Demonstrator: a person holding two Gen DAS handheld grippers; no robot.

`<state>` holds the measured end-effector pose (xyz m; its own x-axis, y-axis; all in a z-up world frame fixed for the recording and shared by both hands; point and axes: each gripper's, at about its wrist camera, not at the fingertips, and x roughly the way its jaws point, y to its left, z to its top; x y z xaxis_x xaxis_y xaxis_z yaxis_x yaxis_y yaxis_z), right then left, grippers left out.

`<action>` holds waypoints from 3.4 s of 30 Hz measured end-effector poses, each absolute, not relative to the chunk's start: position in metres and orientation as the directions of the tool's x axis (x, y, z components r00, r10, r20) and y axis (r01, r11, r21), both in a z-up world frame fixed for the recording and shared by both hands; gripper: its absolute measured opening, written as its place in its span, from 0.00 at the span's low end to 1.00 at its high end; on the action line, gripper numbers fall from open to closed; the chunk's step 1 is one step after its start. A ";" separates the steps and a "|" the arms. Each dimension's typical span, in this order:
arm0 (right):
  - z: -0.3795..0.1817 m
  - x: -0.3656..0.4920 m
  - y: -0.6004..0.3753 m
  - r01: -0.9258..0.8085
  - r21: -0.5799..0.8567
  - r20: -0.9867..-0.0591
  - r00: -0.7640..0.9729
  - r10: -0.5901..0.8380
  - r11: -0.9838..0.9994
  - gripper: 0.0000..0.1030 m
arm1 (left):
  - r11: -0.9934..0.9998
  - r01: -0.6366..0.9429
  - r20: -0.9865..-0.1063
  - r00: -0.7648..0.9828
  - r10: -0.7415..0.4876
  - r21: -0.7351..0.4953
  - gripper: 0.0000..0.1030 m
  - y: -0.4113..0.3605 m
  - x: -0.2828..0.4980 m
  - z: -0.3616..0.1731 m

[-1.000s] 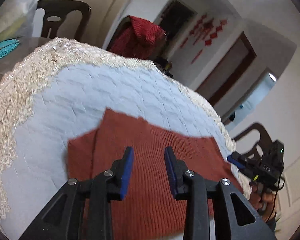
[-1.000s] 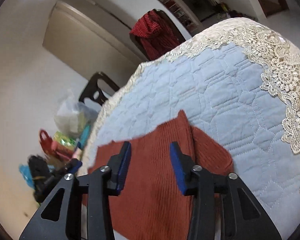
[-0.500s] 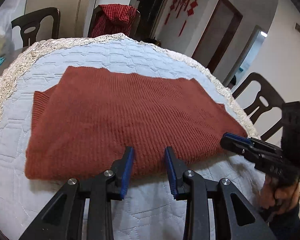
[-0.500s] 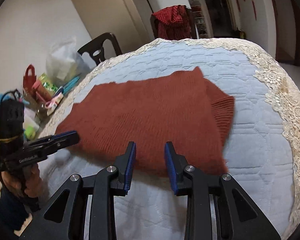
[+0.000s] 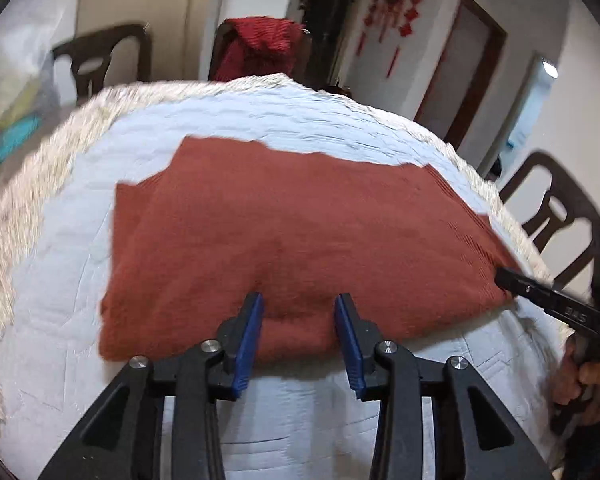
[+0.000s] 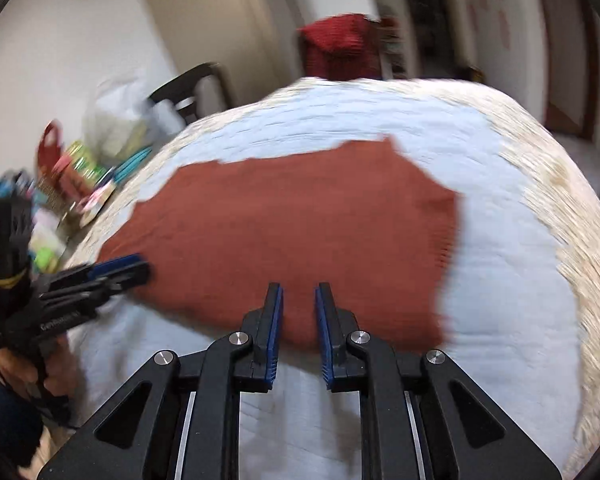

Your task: Fold small clothes

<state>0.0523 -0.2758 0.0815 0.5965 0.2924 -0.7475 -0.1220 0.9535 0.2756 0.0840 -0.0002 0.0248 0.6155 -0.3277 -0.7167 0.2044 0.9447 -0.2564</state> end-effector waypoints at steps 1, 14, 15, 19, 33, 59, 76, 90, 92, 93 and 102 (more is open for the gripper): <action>0.080 0.052 -0.289 -0.095 0.328 -0.737 0.596 0.318 0.940 0.05 | 0.940 0.198 -0.712 0.614 -0.340 -0.277 0.36 0.006 0.083 0.025; 0.081 0.053 -0.314 -0.021 0.367 -0.726 0.619 0.300 0.930 0.02 | 0.947 0.078 -0.697 0.659 -0.283 -0.312 0.35 0.048 0.076 0.023; 0.083 0.052 -0.313 -0.019 0.367 -0.724 0.622 0.299 0.930 0.02 | 0.943 0.080 -0.690 0.661 -0.293 -0.324 0.35 0.049 0.076 0.025; 0.095 0.048 -0.305 -0.058 0.366 -0.698 0.644 0.315 0.929 0.03 | 0.949 0.074 -0.674 0.688 -0.270 -0.306 0.35 0.052 0.080 0.029; 0.091 0.081 -0.288 -0.056 0.314 -0.733 0.620 0.280 0.948 0.05 | 0.965 0.091 -0.702 0.670 -0.243 -0.248 0.35 0.050 0.117 0.022; 0.098 0.040 -0.218 -0.291 0.297 -0.724 0.552 0.413 0.910 0.05 | 0.964 0.205 -0.697 0.666 -0.266 -0.171 0.35 -0.005 0.061 0.038; 0.087 0.024 -0.268 -0.095 0.387 -0.733 0.572 0.368 0.917 0.23 | 0.959 0.055 -0.712 0.658 -0.244 -0.279 0.42 0.041 0.038 0.027; 0.072 0.030 -0.307 0.047 0.579 -0.666 0.603 0.438 0.814 0.40 | 0.876 -0.085 -0.675 0.674 -0.301 -0.476 0.49 0.074 0.061 0.008; 0.070 0.035 -0.310 0.068 0.605 -0.651 0.615 0.445 0.793 0.40 | 0.871 -0.091 -0.669 0.680 -0.300 -0.483 0.49 0.075 0.066 0.007; 0.070 0.034 -0.311 0.072 0.609 -0.648 0.619 0.443 0.790 0.40 | 0.870 -0.094 -0.668 0.682 -0.298 -0.484 0.49 0.075 0.067 0.007; 0.066 0.040 -0.322 0.129 0.619 -0.640 0.654 0.403 0.775 0.26 | 0.872 -0.112 -0.674 0.683 -0.281 -0.477 0.27 0.074 0.083 0.005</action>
<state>0.0400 -0.3217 0.0659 0.6543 0.4029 -0.6399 0.1286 0.7746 0.6192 0.0827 0.0741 0.0051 0.6832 -0.2811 -0.6740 -0.1118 0.8718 -0.4770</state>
